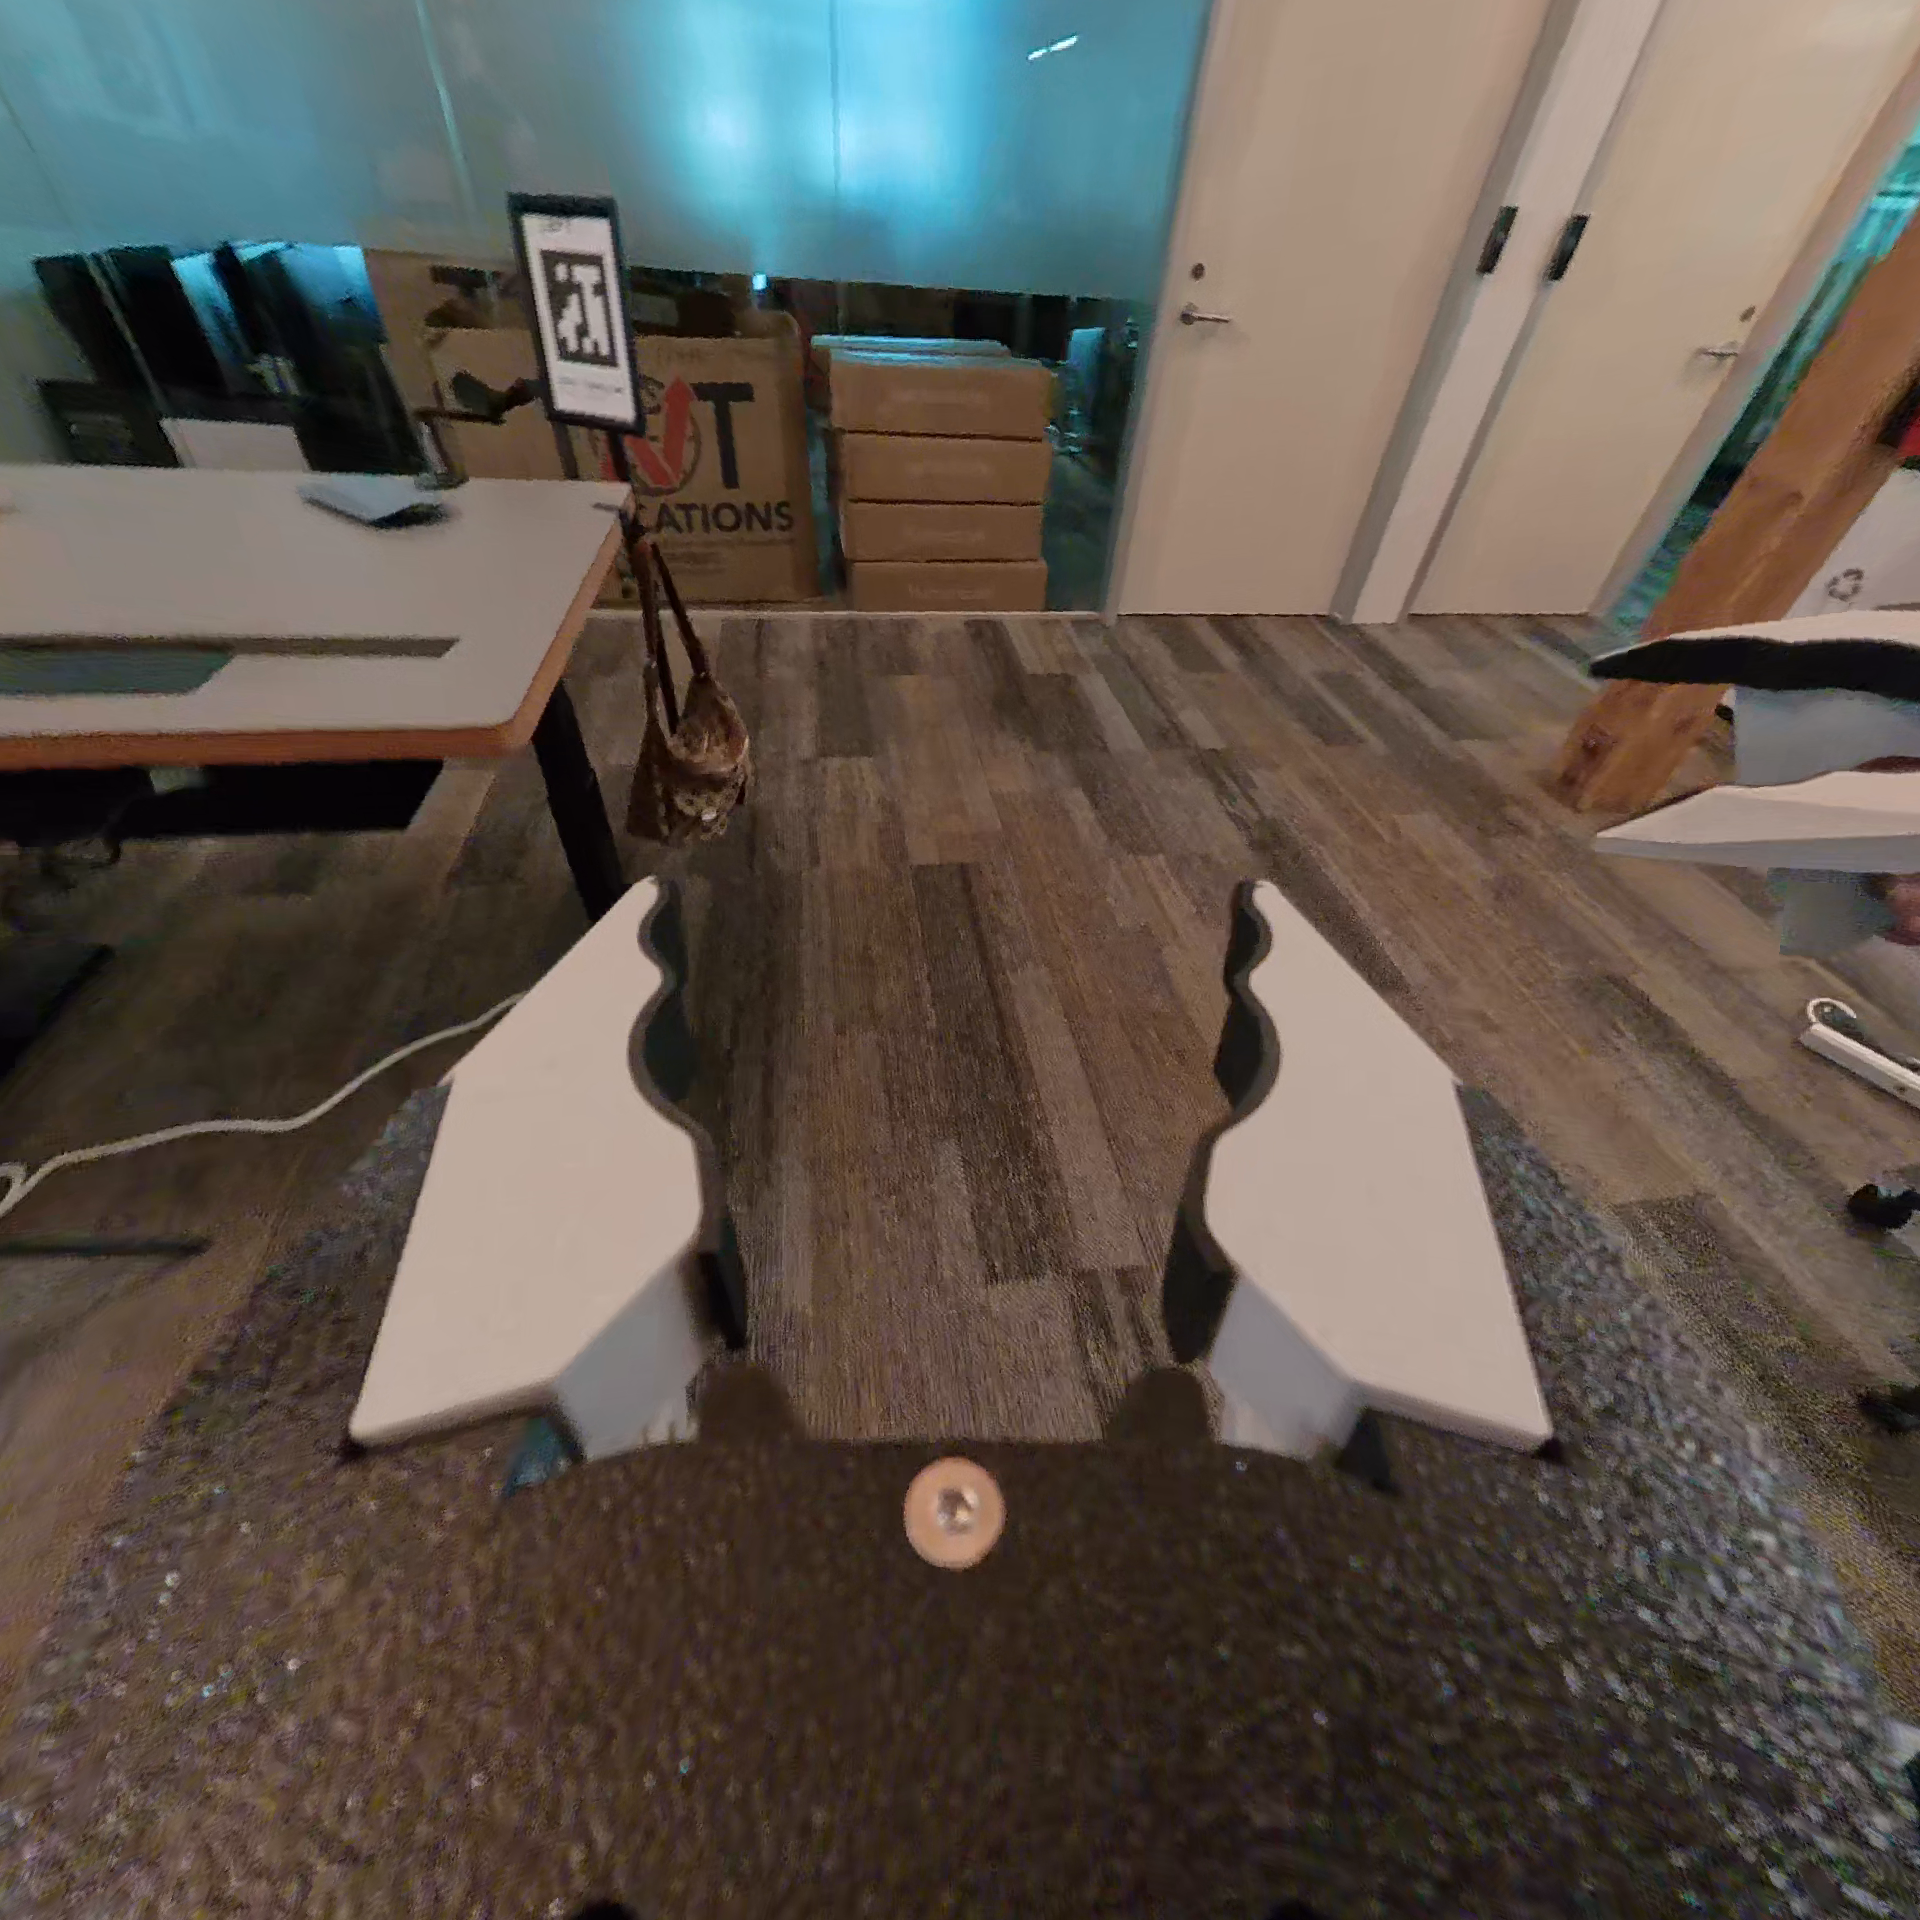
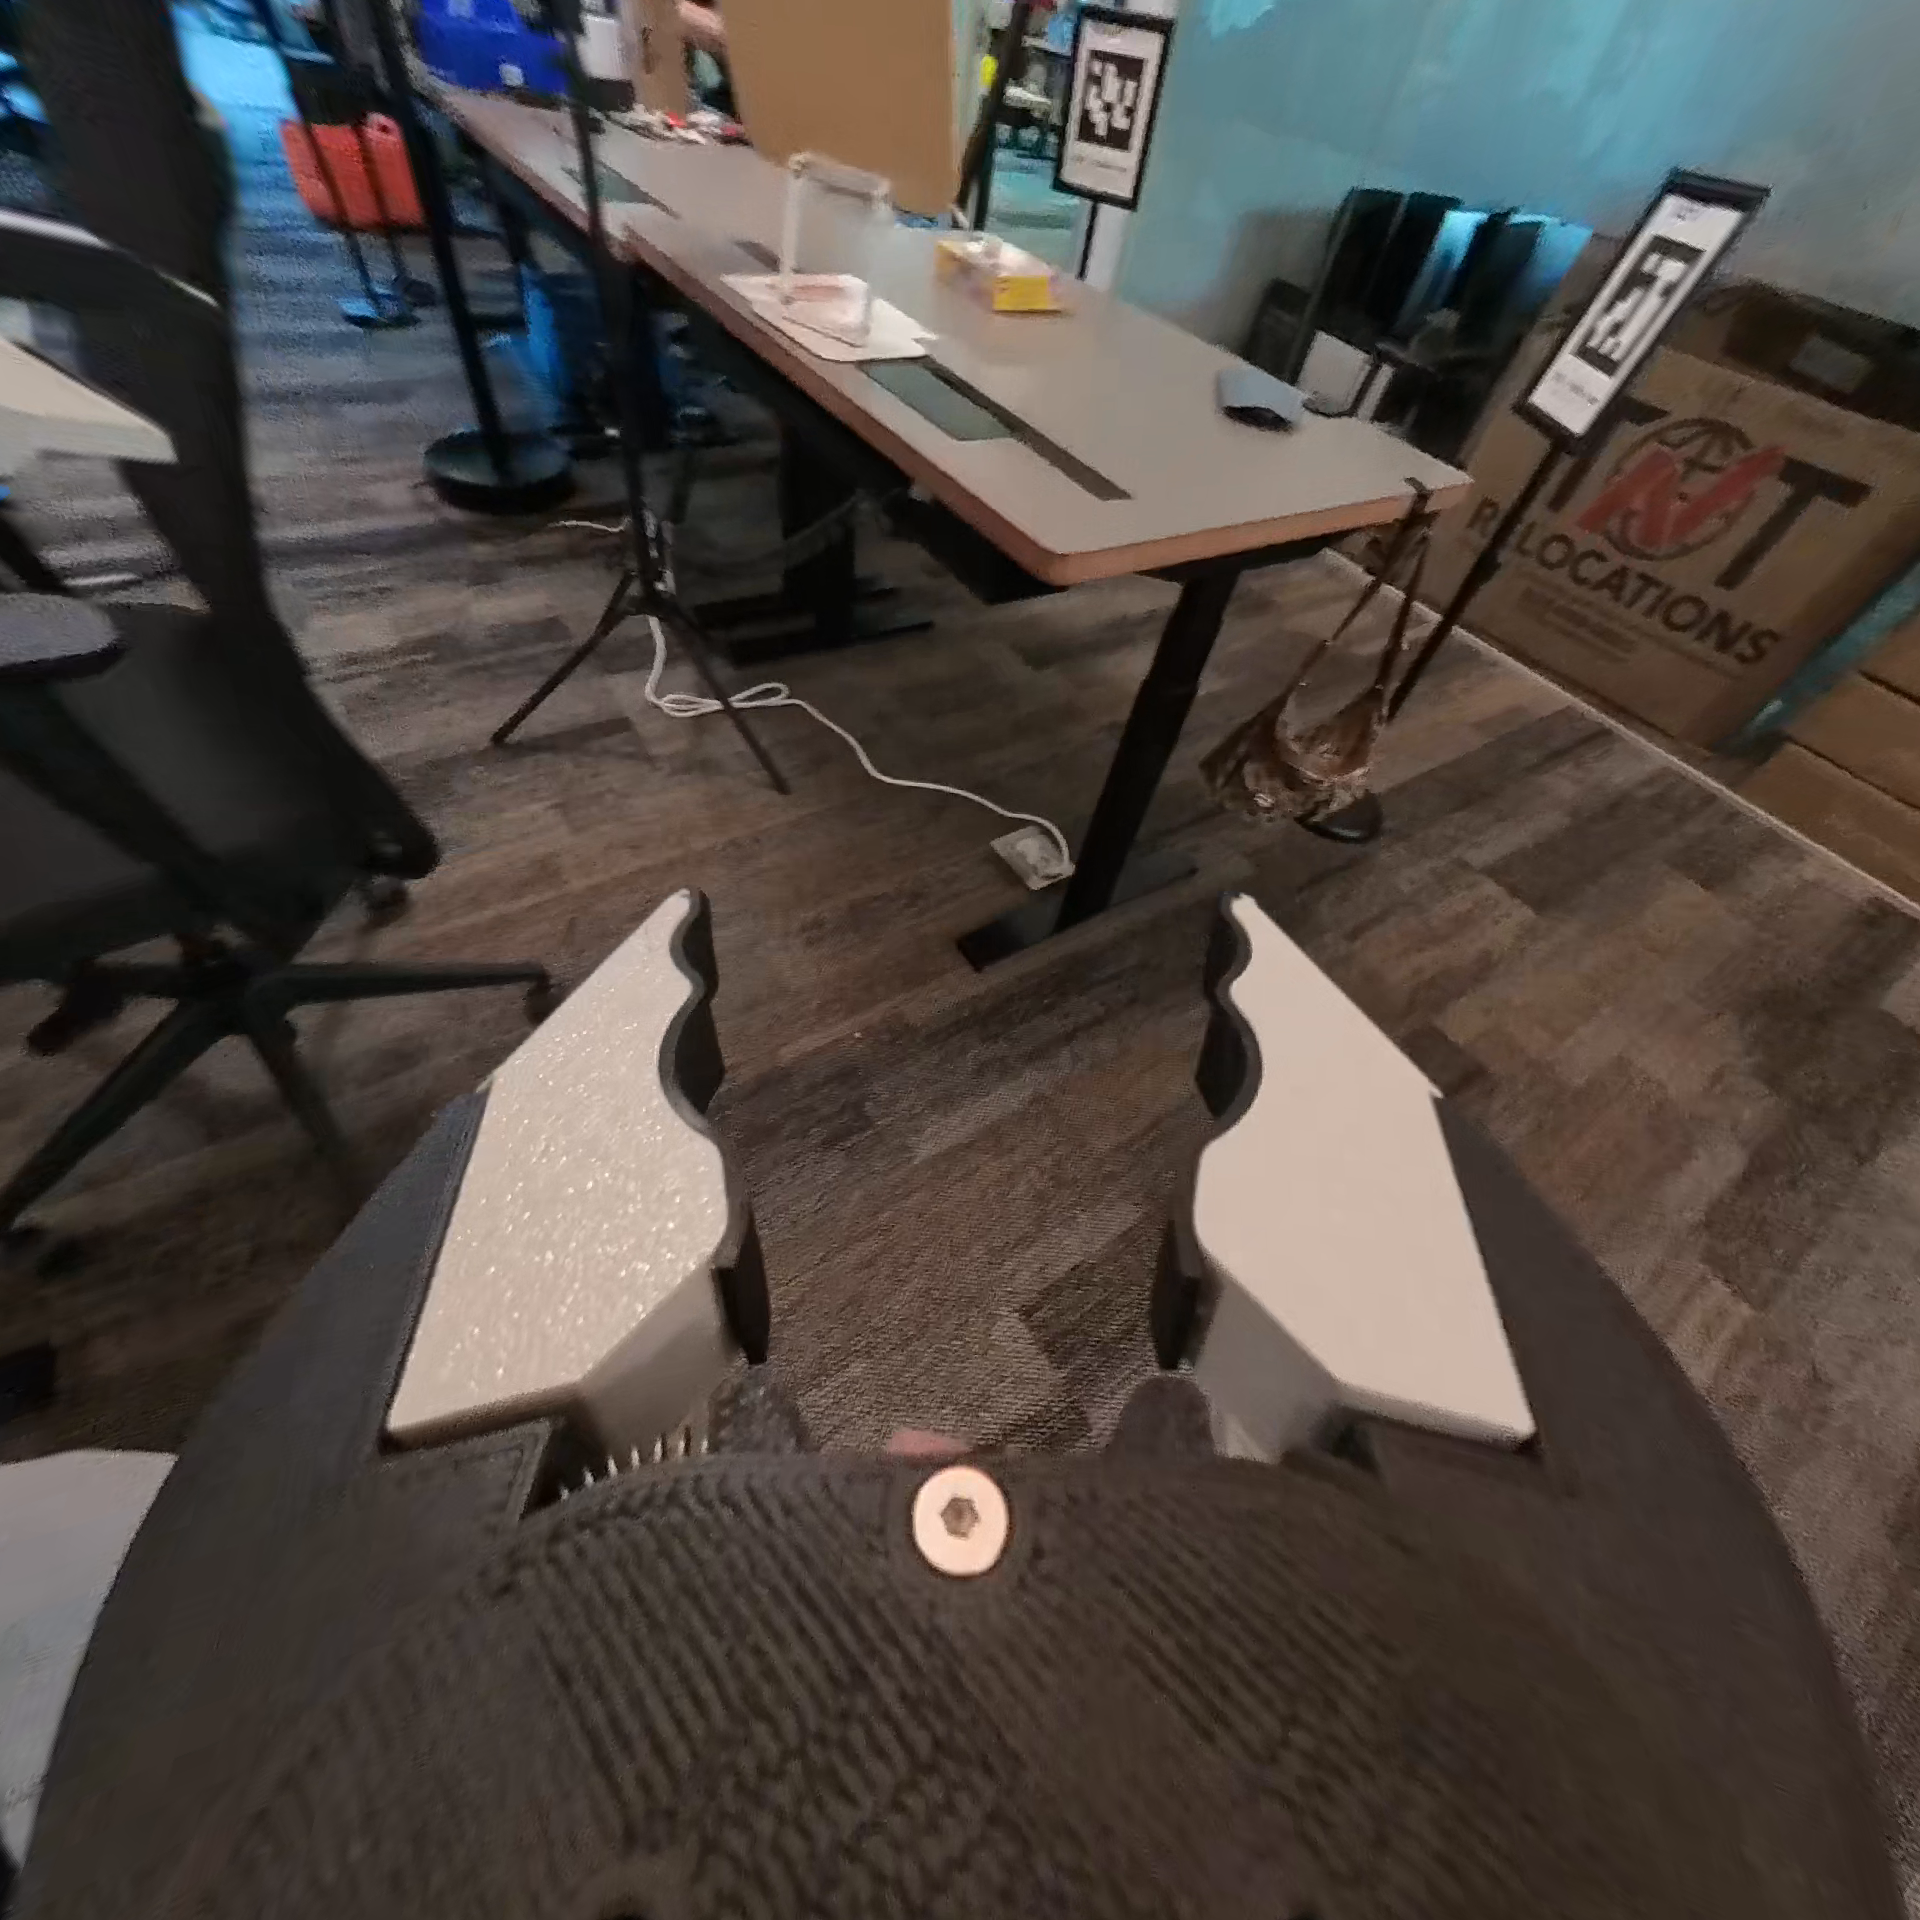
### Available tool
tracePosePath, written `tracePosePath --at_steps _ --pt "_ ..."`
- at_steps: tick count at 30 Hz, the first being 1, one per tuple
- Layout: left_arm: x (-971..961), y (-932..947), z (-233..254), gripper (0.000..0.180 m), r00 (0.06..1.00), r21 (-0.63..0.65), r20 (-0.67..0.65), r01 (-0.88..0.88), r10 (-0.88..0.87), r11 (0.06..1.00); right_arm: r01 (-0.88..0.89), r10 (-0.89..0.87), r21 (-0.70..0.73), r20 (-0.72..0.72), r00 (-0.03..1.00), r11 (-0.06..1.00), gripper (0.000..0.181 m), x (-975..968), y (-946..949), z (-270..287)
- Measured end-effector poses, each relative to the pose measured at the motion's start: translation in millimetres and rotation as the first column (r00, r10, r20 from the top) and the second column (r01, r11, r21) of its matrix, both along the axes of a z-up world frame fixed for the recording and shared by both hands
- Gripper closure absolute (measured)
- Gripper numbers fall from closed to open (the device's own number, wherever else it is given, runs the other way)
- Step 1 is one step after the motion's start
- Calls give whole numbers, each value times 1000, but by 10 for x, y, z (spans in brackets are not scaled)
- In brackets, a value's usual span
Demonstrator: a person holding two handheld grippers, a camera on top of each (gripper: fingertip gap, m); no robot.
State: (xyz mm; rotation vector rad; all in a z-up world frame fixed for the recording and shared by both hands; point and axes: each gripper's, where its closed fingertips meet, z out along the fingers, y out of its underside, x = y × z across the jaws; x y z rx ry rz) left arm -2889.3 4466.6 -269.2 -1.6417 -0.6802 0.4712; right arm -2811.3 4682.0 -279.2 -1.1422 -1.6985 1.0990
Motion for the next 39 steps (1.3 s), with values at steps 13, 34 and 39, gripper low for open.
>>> tracePosePath --at_steps 13,34,39 --pt "-1969 319 -267 77 995 41 99 -19 15 999 -66 70 -35 117 991 997 84 -2180 104 -548" --pt "-4766 -1602 -144 84 794 -100 13 -604 608 791 -699 705 -95 87 704 709 100 -5921 -2202 -565" --pt "-5355 -2586 300 85 732 -86 -101 -682 674 727 -838 837 19 26 546 546 98 -6463 -3388 -356"
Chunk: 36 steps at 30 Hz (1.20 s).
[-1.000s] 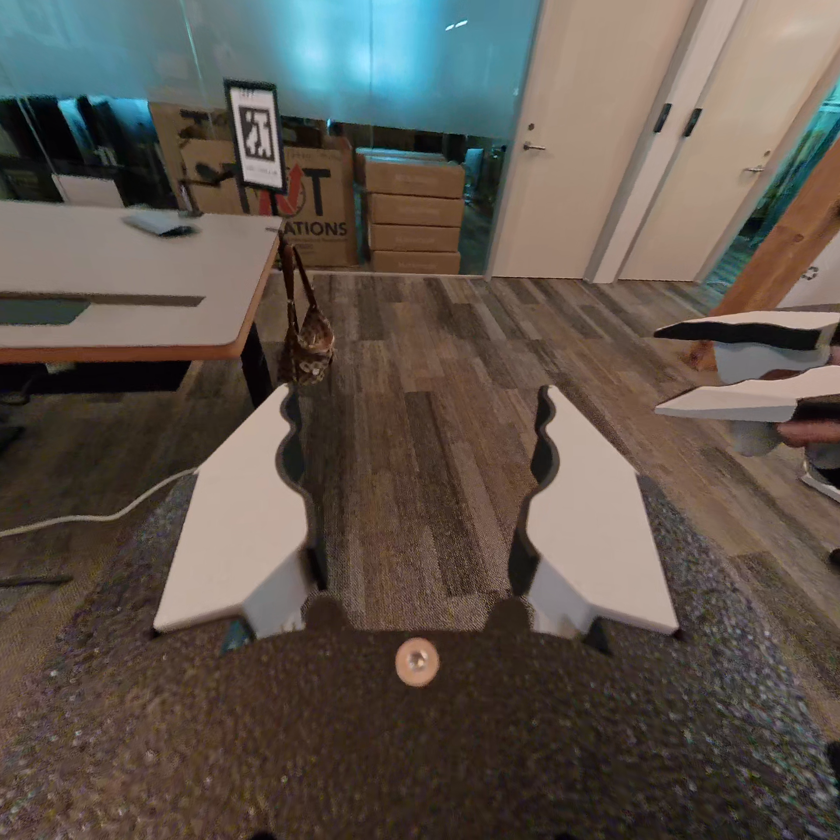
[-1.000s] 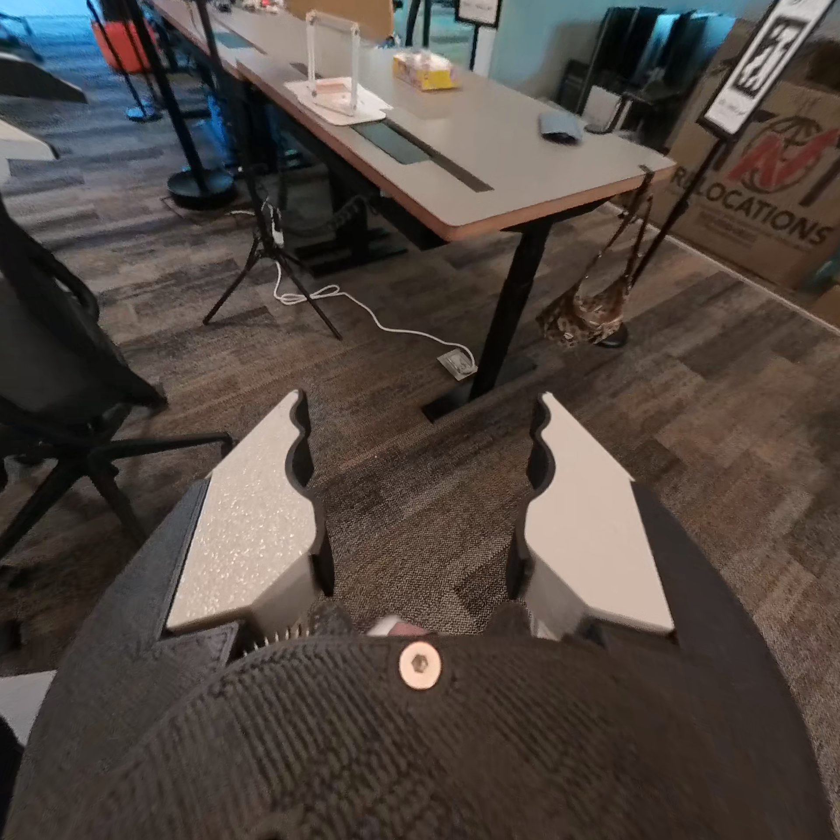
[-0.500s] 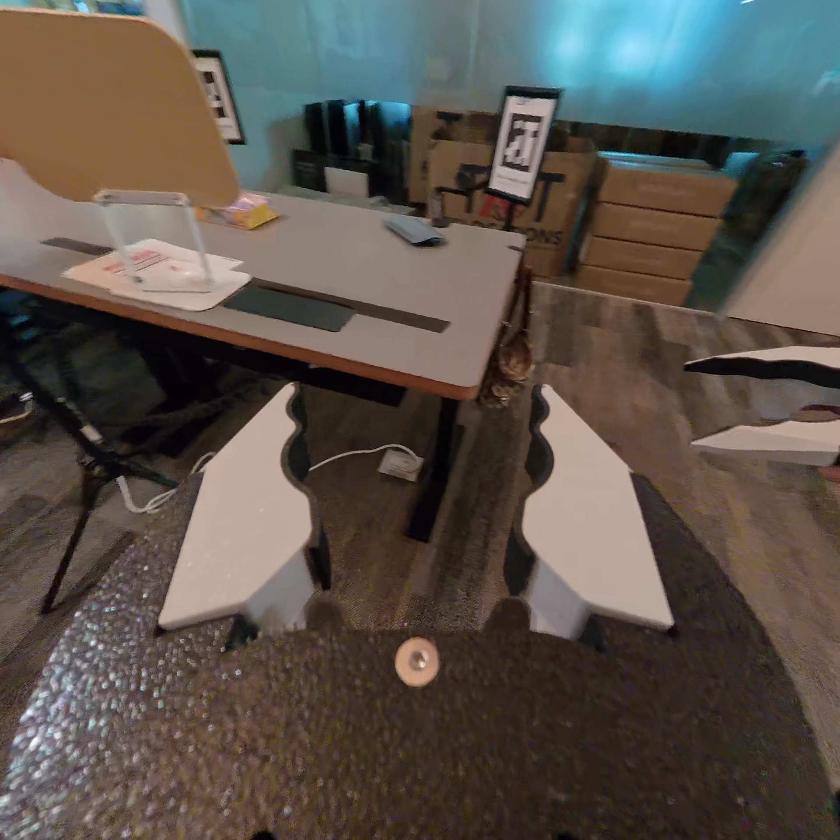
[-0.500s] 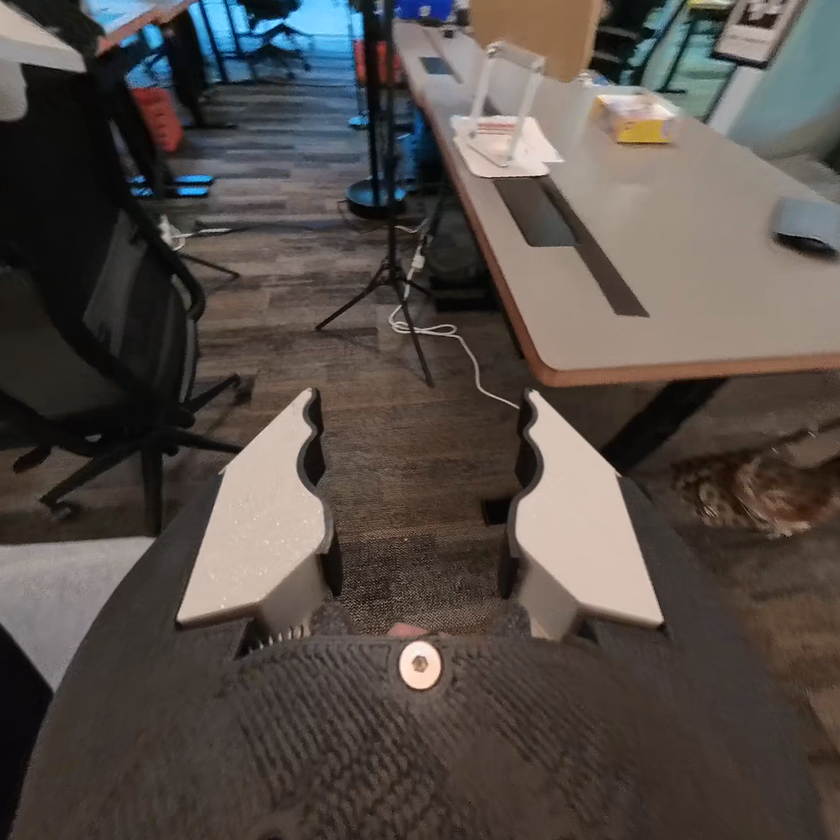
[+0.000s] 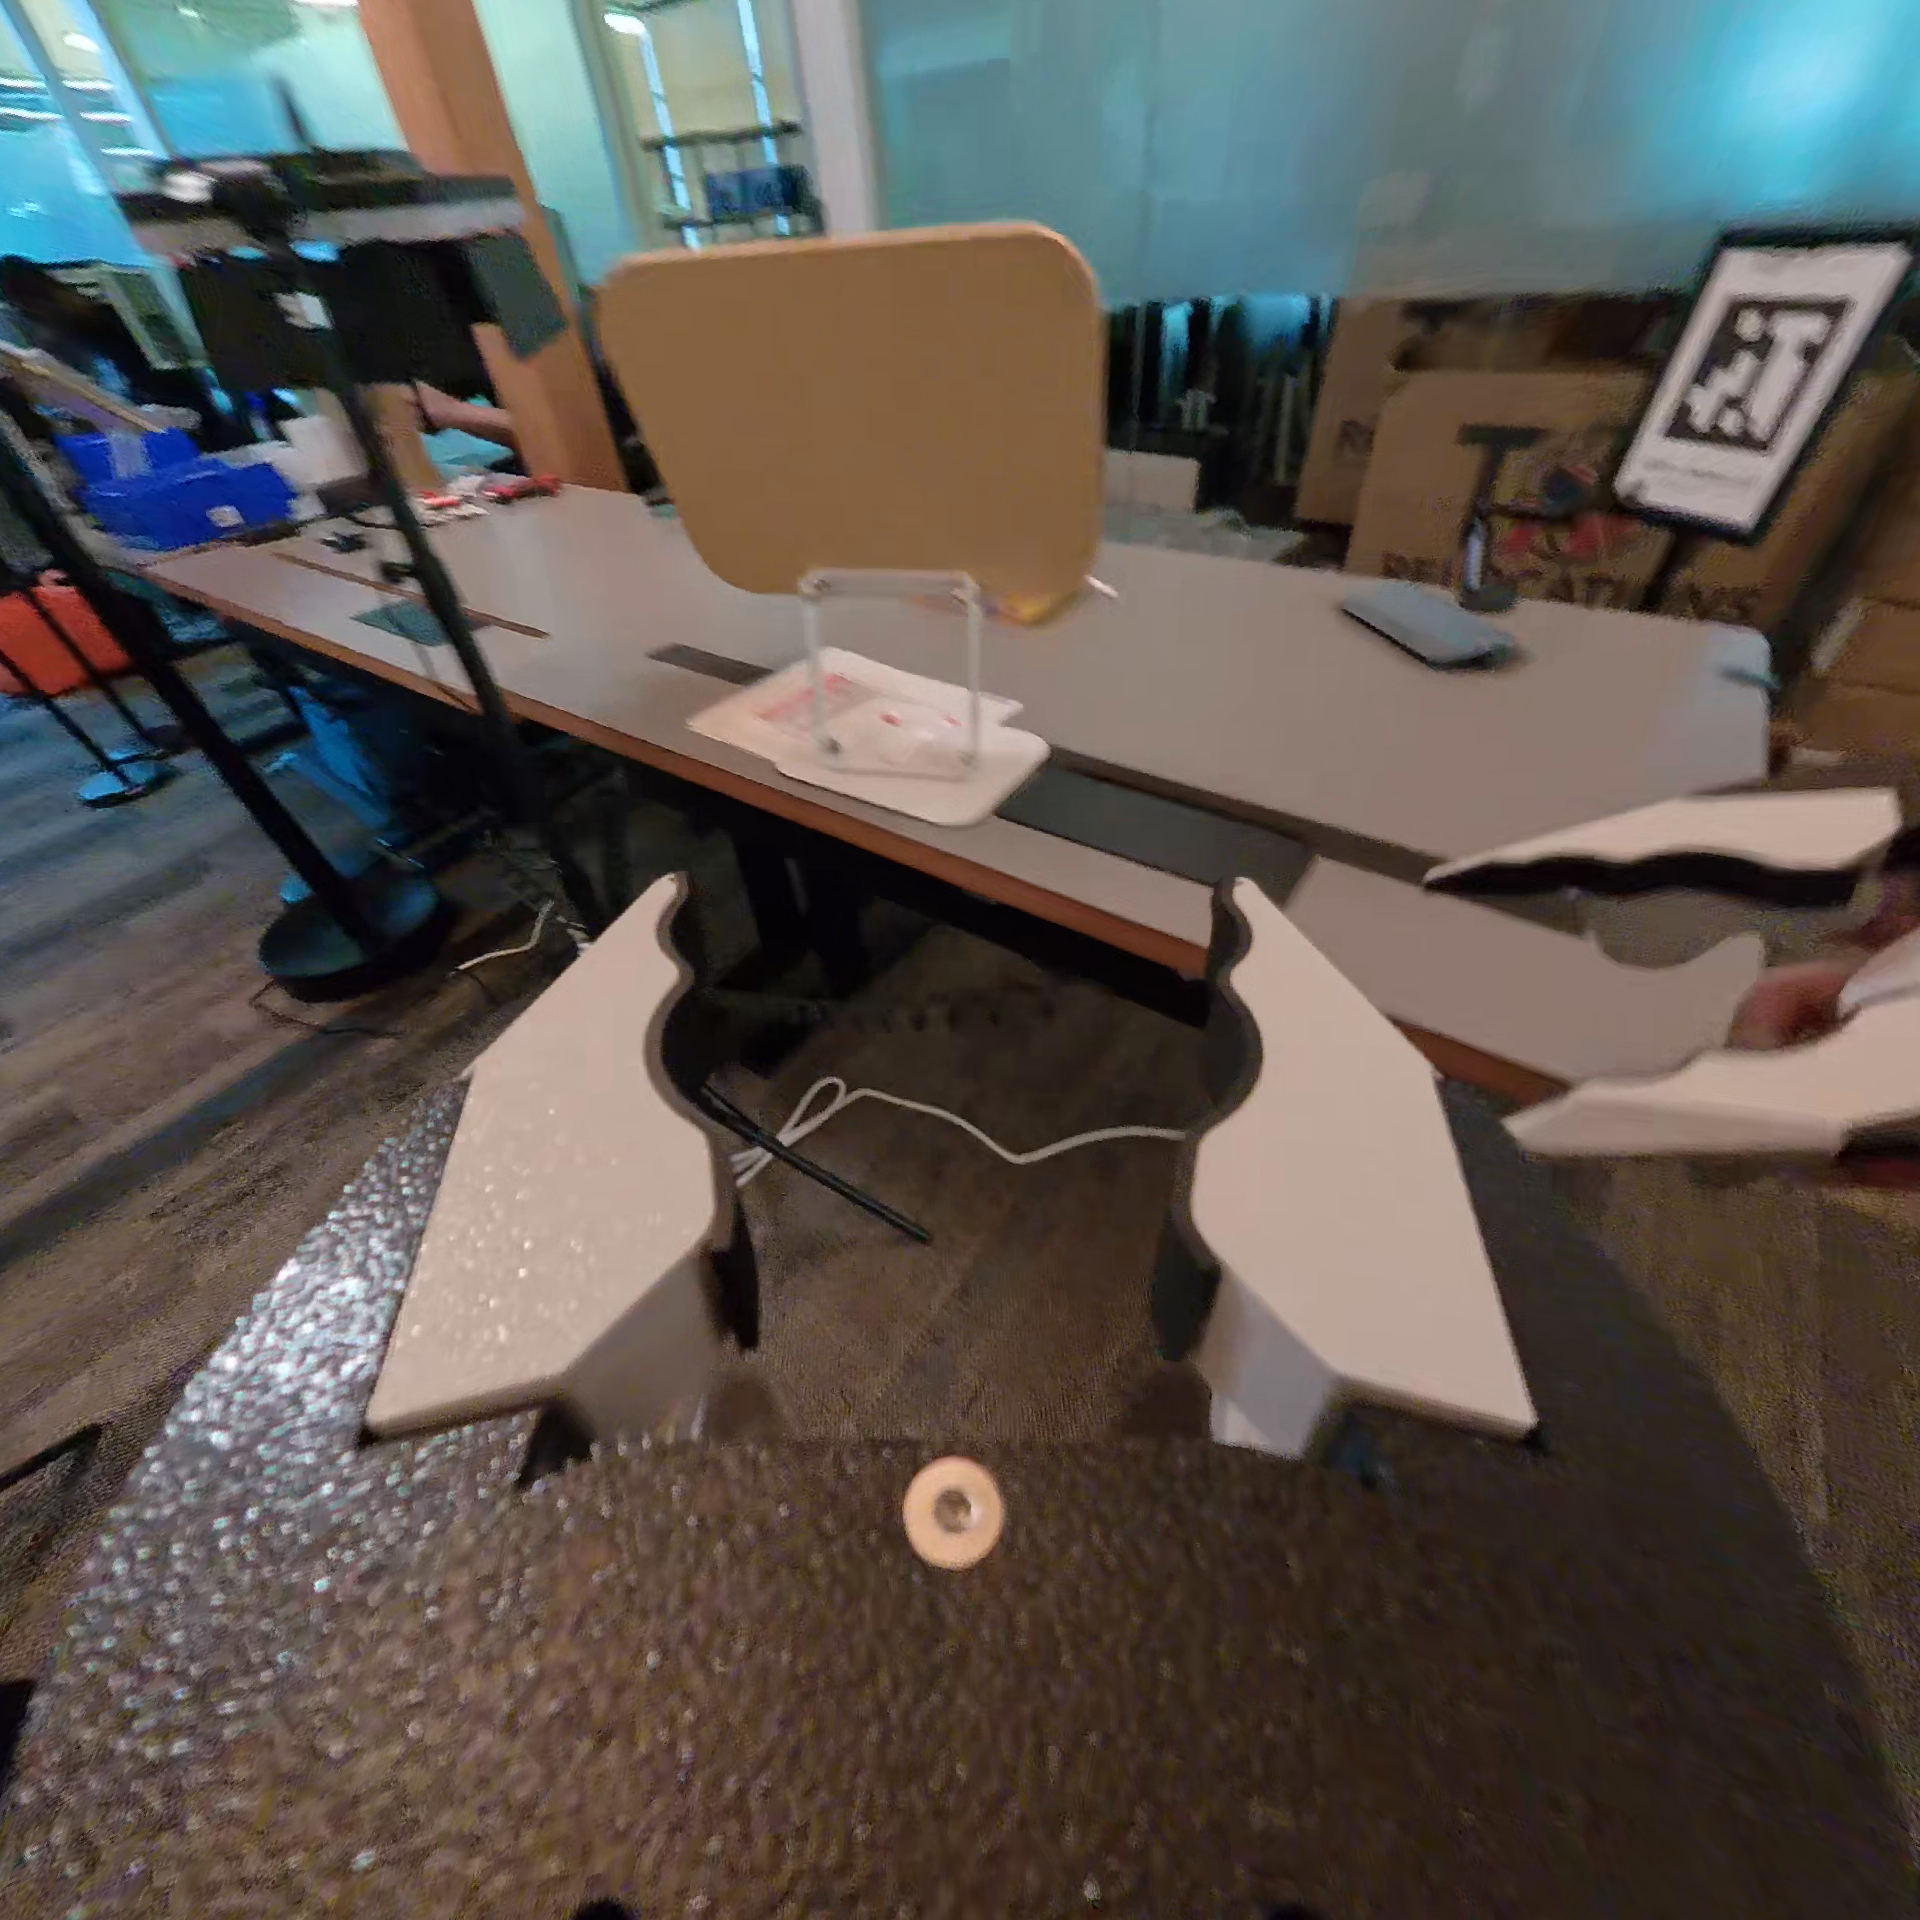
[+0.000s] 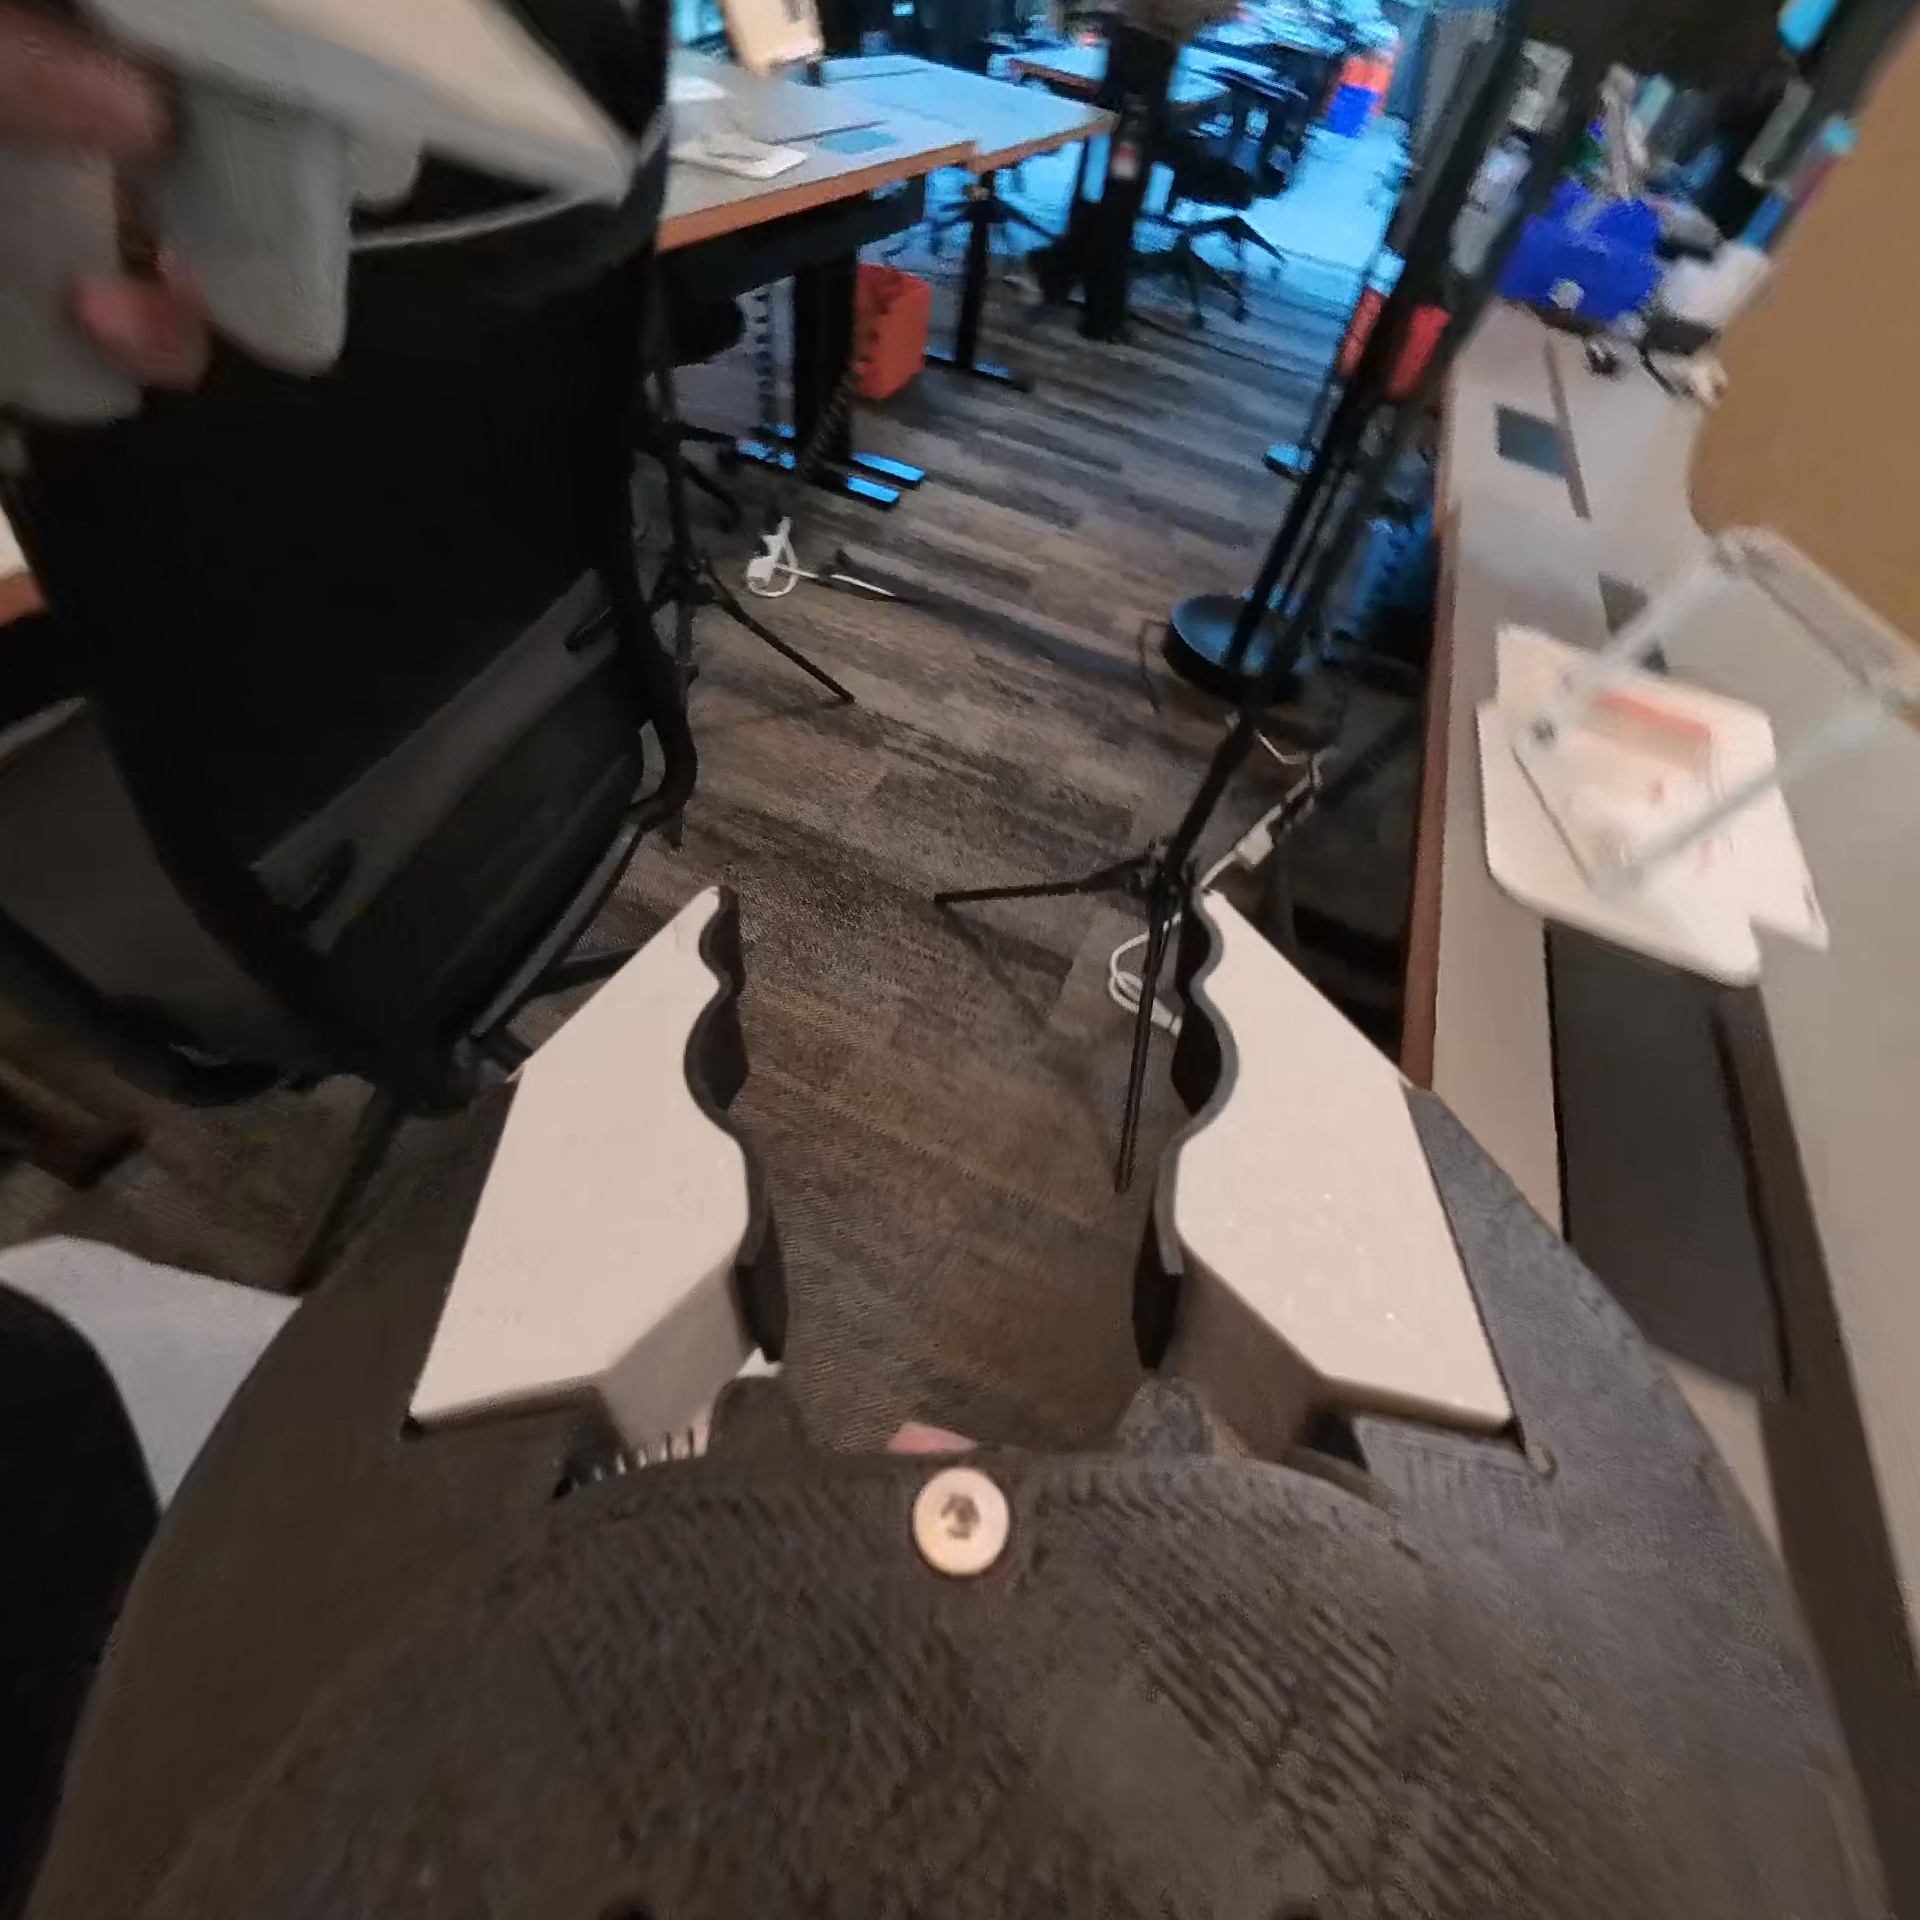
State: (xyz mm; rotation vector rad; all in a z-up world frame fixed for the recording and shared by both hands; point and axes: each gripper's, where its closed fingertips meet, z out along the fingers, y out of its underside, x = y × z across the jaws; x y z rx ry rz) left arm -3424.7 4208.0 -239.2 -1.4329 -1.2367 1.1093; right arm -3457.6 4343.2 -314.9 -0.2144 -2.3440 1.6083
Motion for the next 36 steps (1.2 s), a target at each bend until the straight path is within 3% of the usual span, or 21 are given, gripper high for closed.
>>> tracePosePath --at_steps 5,9,15,20,22,24,26,28,29,30,32,33,36 --pt "-348 -674 593 89 997 83 -63 -34 39 996 -241 245 47 -173 954 970 96 -394 -1213 236" --pt "-277 -1219 721 89 989 -48 -22 -147 146 988 -442 435 39 -271 859 896 97 -463 -2279 344" --pt "441 -2111 637 89 881 -61 74 -465 468 883 -763 728 138 -445 522 632 90 -60 -3624 251" --pt "1138 -2434 627 90 709 41 213 -694 673 719 -889 792 317 -605 79 331 85 373 -4487 95" --pt "1394 -2412 504 91 605 -7 259 -778 753 628 -923 765 321 -642 -48 211 93 488 -4762 141" --pt "1661 -2362 334 95 443 -117 257 -868 859 483 -941 759 337 -615 -215 7 89 578 -4874 110" --pt "1964 -2275 252 105 219 -199 172 -947 960 252 -937 753 312 -577 -317 -156 87 602 -4906 141" --pt "2226 -2106 231 104 -15 -120 95 -993 995 -3 -917 767 272 -506 -394 -291 120 500 -4843 290" --pt "2325 -1993 203 103 -119 -49 80 -992 990 -115 -924 814 159 -439 -381 -347 120 413 -4868 456" --pt "2406 -1870 165 106 -215 5 68 -976 974 -216 -928 863 37 -354 -360 -372 120 294 -4976 601" --pt "2466 -1633 65 106 -351 26 35 -936 936 -352 -961 962 -184 -218 -163 -205 120 13 -5610 764" --pt "2459 -1544 31 106 -397 24 10 -918 918 -397 -958 979 -237 -162 -126 -162 107 -74 -5865 709" --pt "2329 -1436 22 104 -456 147 -105 -886 884 -440 -894 951 -344 7 -309 -288 96 76 -5960 578"
